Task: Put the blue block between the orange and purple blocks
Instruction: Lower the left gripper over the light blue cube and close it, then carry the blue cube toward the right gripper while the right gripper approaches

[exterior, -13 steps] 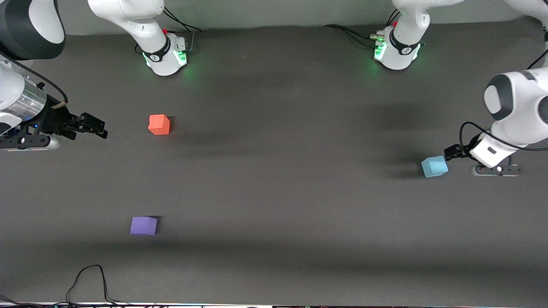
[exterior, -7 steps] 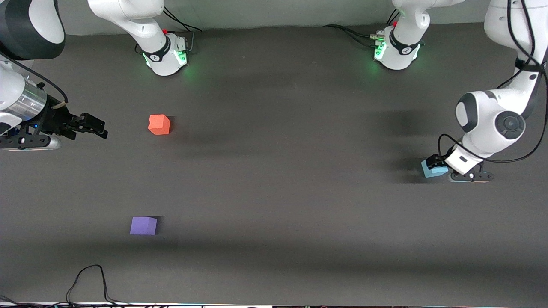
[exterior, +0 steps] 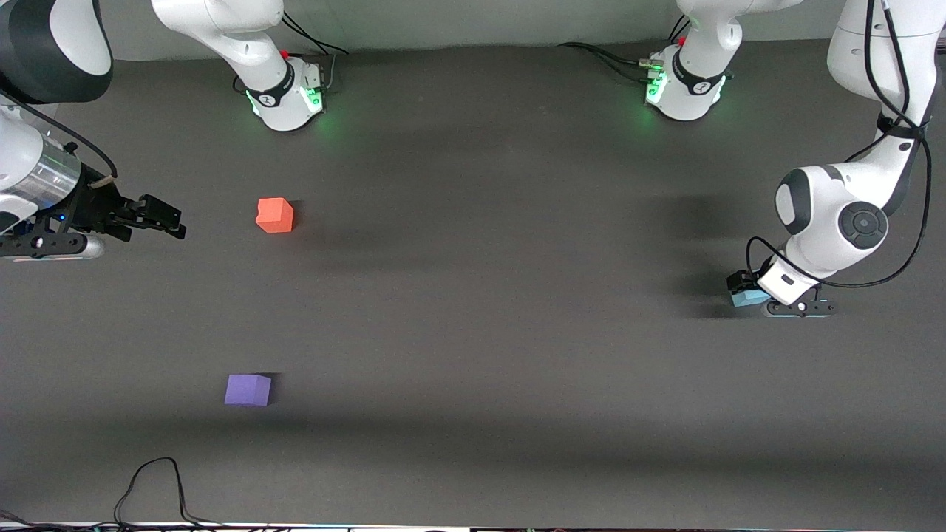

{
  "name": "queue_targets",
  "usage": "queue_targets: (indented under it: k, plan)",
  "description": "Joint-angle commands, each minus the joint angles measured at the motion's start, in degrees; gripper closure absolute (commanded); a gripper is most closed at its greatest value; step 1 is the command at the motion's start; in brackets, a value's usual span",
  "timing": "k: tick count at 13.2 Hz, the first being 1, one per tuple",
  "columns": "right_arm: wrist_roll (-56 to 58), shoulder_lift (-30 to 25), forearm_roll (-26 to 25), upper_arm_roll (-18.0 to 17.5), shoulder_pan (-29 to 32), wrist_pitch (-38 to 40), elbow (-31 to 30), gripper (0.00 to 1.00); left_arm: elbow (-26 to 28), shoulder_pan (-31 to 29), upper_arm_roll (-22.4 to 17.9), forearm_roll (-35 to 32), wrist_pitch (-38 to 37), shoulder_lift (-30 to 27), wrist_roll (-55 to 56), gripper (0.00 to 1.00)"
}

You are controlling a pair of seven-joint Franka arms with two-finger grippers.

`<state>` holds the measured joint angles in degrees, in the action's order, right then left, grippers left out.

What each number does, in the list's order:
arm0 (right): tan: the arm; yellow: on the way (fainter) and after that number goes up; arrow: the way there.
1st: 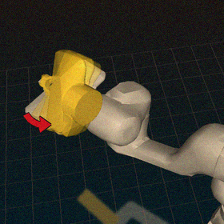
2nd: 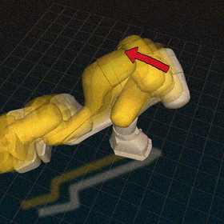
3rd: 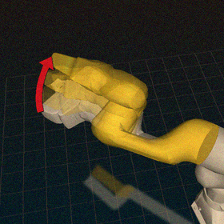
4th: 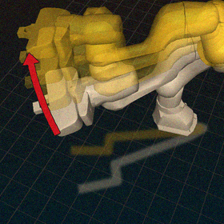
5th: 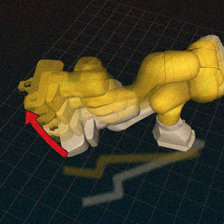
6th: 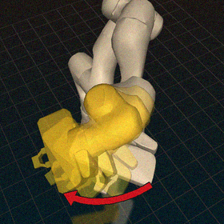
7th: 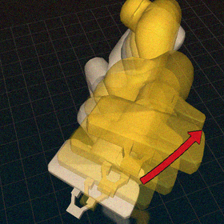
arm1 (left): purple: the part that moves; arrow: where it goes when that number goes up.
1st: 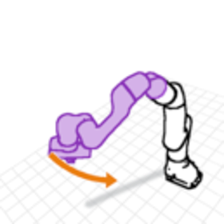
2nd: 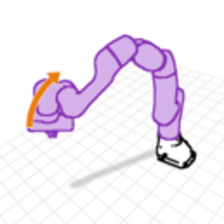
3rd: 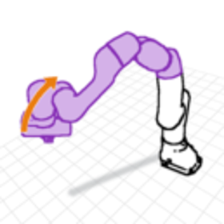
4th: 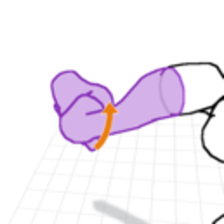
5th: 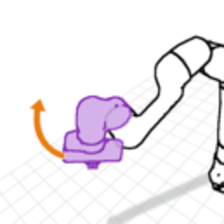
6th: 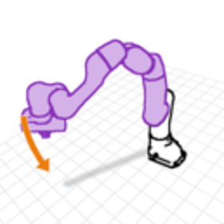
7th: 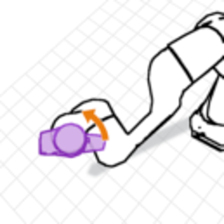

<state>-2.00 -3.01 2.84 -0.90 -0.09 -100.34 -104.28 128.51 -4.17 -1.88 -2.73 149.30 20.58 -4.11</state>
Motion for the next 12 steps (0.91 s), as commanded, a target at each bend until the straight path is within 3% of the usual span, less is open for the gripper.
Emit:
queue_targets:
  k: [1,4,7,10,12]
  plan:
    - [0.4,-0.4,-0.3,0.5,-0.4,0.1,-0.3,0.00,-0.3,0.4,-0.3,-0.7,0.0,-0.2,1.5,0.77]
    - [0.4,-0.4,-0.3,0.5,-0.4,0.1,-0.3,0.00,-1.9,0.4,-0.3,-0.7,-0.8,-0.8,1.1,0.78]
    - [0.4,-0.4,-0.3,0.5,-0.4,0.1,-0.3,0.00,-8.9,2.1,0.6,-0.7,-14.9,-4.7,1.4,0.77]
    - [0.4,-0.4,-0.3,0.5,-0.4,0.1,-0.3,0.00,-14.1,12.9,0.8,-0.7,-26.7,-7.8,9.3,0.76]
    - [0.4,-0.4,-0.3,0.6,-0.4,0.1,-0.4,0.00,-18.9,25.0,0.7,-0.7,-28.9,-6.2,26.4,0.77]
